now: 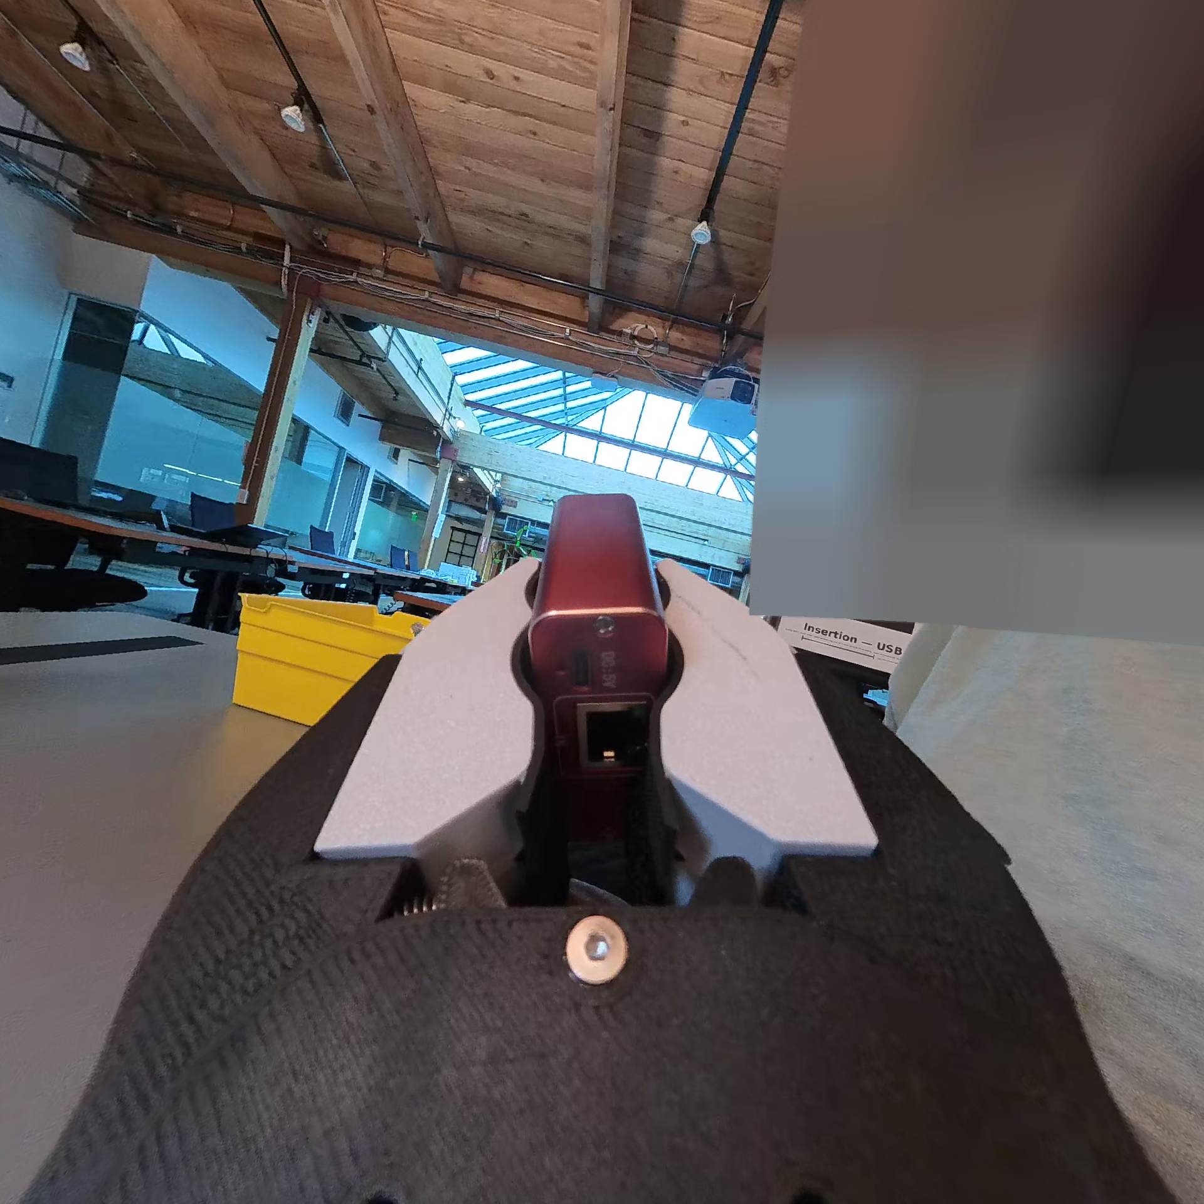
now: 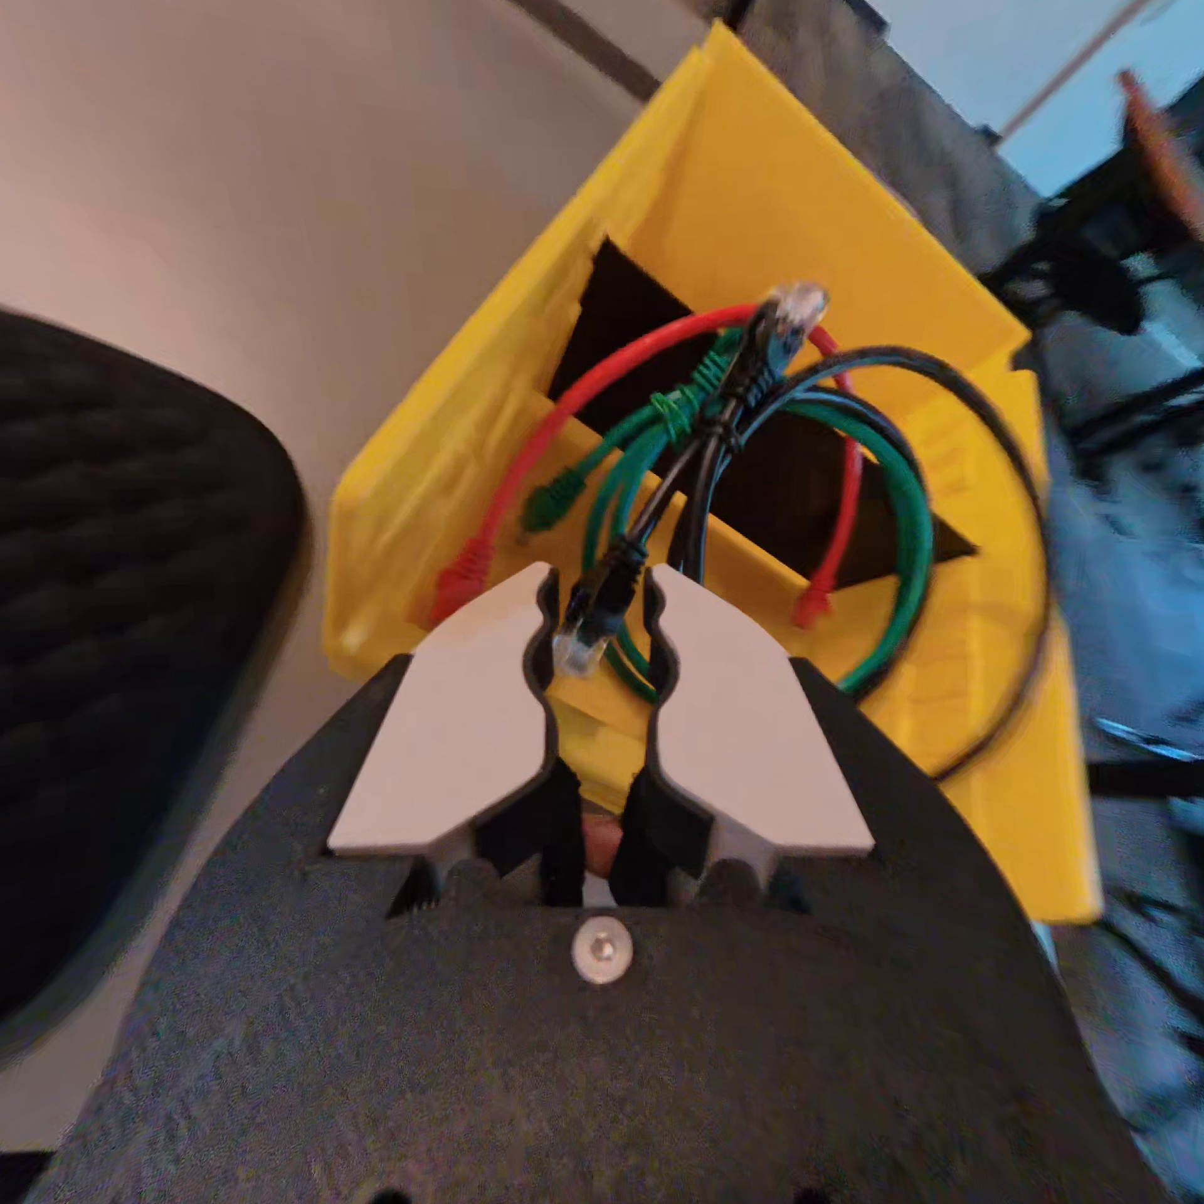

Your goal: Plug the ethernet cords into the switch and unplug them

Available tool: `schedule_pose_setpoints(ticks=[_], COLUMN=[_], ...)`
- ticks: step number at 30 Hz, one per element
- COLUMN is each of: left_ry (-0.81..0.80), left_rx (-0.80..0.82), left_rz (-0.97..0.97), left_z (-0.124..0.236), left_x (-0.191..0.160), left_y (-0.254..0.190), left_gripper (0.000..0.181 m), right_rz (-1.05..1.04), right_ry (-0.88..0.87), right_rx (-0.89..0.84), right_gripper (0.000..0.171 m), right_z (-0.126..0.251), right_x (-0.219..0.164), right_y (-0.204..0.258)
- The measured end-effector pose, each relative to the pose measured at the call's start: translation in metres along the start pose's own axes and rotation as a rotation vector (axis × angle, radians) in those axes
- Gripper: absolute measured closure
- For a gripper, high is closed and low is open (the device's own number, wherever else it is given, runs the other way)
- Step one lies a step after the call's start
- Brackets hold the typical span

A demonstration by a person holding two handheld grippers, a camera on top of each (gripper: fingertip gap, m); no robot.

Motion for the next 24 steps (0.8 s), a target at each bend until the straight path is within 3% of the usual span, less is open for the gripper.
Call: schedule_pose_setpoints(ticks=[1,4,7,9,14,17,21,24], left_ry=[-0.001,0.0,0.011,0.028,0.09,0.129,0.153,0.109], left_rx=[0.0,0.002,0.01,0.018,0.01,-0.013,-0.053,-0.066], left_rz=[0.002,0.007,0.007,0.007,0.012,0.057,0.015,-0.014], left_z=[0.0,0.0,0.0,-0.001,-0.004,-0.007,-0.011,-0.01], left_x=[0.0,0.0,-0.001,-0.003,-0.01,-0.015,-0.017,-0.013], left_y=[0.0,0.001,0.001,0.002,0.001,0.001,-0.004,-0.007], left_gripper=[0.152,0.152,0.152,0.152,0.152,0.152,0.152,0.152], right_rz=[-0.073,-0.227,-0.247,-0.266,-0.285,-0.183,-0.21,-0.174], right_ry=[-0.048,-0.136,-0.186,-0.31,-0.795,-0.969,-0.917,-0.81], right_rx=[0.047,0.143,0.14,0.198,0.683,0.939,1.243,1.351], right_gripper=[0.143,0.142,0.134,0.131,0.109,0.101,0.102,0.113], right_z=[0.002,0.013,0.023,0.035,0.086,0.112,0.122,0.12], right_x=[0.003,0.01,0.015,0.031,0.092,0.115,0.13,0.13], right_y=[-0.001,-0.007,-0.013,-0.008,0.047,0.096,0.157,0.188])
Point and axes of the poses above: each gripper's, where its closed fingertips meet, z back along the fingers, x out of its top, y = z × x across the jaws, the point moved 6 cm from there along z, back along the fingers, and after that the axes turned 13 degrees about -x, right-handed, at the moved point
